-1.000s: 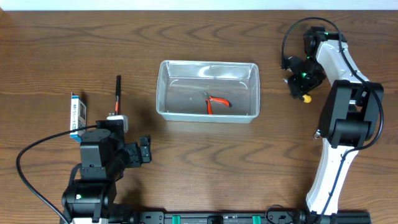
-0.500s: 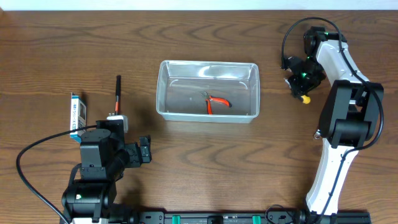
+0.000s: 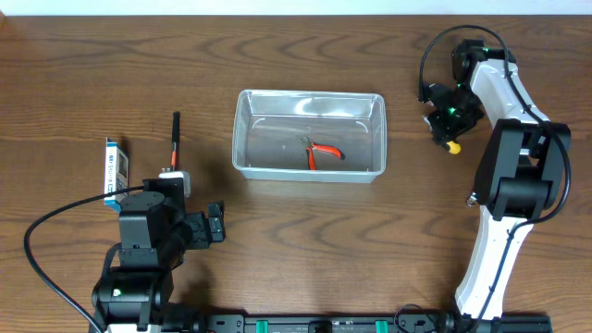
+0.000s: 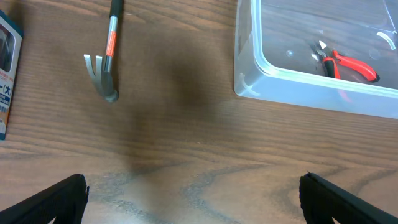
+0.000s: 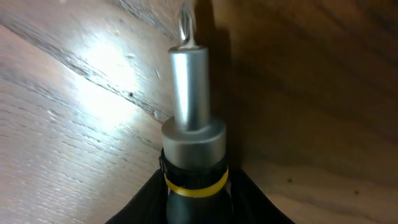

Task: Pack container
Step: 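Move the right gripper to the yellow-black screwdriver and grasp it, then carry the screwdriver into the container and release it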

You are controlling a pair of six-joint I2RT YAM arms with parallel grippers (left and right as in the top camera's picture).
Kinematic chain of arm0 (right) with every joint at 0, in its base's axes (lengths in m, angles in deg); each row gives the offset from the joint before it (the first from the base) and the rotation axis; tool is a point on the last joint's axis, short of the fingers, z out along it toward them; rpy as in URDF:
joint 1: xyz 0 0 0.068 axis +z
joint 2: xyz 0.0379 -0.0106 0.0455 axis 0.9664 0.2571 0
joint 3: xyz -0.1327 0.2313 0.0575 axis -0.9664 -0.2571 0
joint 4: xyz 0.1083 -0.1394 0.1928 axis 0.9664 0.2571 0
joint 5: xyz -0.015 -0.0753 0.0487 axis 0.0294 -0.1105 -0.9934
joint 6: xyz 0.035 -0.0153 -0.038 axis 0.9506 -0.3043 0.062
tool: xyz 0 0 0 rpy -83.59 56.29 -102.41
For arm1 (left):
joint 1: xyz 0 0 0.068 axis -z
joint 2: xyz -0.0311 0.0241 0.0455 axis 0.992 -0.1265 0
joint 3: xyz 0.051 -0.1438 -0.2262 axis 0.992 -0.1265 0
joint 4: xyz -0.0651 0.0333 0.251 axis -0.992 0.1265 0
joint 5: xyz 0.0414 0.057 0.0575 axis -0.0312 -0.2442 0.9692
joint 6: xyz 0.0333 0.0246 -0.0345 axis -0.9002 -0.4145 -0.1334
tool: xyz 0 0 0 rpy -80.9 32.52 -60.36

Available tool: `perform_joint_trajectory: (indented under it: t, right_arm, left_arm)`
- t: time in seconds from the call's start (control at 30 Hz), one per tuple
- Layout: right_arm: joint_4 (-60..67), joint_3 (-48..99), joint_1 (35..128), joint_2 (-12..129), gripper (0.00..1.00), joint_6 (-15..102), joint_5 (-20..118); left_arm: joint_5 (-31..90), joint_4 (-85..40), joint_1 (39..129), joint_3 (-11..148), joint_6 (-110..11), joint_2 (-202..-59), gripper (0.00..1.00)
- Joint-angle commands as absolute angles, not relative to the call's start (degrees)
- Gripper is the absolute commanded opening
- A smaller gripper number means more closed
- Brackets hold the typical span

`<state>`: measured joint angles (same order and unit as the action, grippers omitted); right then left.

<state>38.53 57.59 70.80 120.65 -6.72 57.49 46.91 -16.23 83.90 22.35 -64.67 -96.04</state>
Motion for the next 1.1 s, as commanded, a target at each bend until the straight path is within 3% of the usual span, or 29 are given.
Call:
perform_joint_trajectory:
  t: [0.0,0.27,0.5,0.77,1.07]
  right_arm:
    - [38.4,58.42,71.37,112.62,0.01,-5.25,55.62]
    - [36.61,58.62,76.12,97.04,0.01,-6.35,54.87]
    - [36.7,58.6,90.3,90.9,0.01,-16.42,47.72]
    - [36.57,57.31,101.38,98.29,0.01,-24.36,47.27]
    - [34.51,57.31,102.02,112.73,0.01,-24.27,47.24]
  left_arm:
    - [47.37,-16.12,83.62,23.46,-64.17,-95.93,0.98]
    - [47.37,-16.15,83.62,23.46,-64.19,-95.93,0.98]
    - [47.37,-16.76,83.62,23.46,-64.19,-95.93,0.98]
    - [47.37,-18.14,83.62,23.46,-64.21,-95.93,0.98]
    - [47.37,-18.46,83.62,23.46,-64.19,-95.93,0.98]
